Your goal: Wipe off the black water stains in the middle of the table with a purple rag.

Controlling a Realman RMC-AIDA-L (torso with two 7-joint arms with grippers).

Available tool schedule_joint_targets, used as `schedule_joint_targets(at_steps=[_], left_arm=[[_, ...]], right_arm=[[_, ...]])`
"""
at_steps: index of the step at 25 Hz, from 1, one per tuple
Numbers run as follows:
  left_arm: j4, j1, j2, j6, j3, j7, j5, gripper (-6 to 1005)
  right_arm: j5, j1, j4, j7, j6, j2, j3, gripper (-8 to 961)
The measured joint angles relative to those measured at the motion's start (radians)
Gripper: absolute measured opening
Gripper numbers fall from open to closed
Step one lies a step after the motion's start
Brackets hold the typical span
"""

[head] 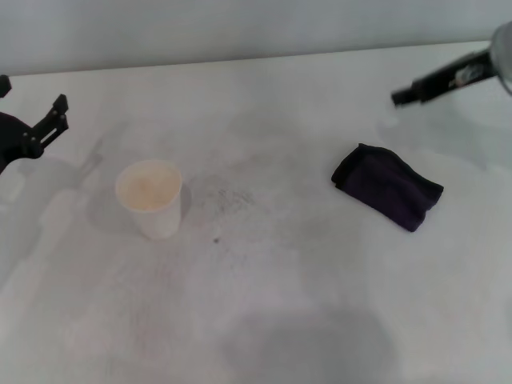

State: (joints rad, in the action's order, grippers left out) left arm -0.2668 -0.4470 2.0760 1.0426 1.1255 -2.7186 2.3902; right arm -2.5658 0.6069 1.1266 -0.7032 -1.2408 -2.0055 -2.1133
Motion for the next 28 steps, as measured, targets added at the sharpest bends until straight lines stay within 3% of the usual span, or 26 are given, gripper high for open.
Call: schedule_joint_targets(at_steps=[4,8,15,21,28], left_arm=[[-0.004,0.001,-0.001,-0.017,0.000,-0.003,0.010,882],[-0.010,0.002,-0.001,-0.018,0.000,-0.003,0.012,883],[-0.012,0.004,-0.001,-0.018,-0.043,-0.014,0.025,882],[-0.021,0.003,0.004,-0.005,-0.051,-0.056,0.092,880],[-0.002,-0.020,0.007,0.005,-0.052,-0.100,0.233,878]], right_arm=[[0.210,-0.074,-0.021,-0.156,0.100,0.001,-0.135,455],[0.532,-0.162,-0.097,-0.399,0.159,0.005,-0.259,454],[1.033,-0.252,-0.396,-0.945,0.169,0.020,-0.425,455],[1.333,-0.299,-0.565,-1.338,0.183,0.008,-0.458,455],[1.588,-0.295,-0.677,-1.727,0.210,0.003,-0.459,455]])
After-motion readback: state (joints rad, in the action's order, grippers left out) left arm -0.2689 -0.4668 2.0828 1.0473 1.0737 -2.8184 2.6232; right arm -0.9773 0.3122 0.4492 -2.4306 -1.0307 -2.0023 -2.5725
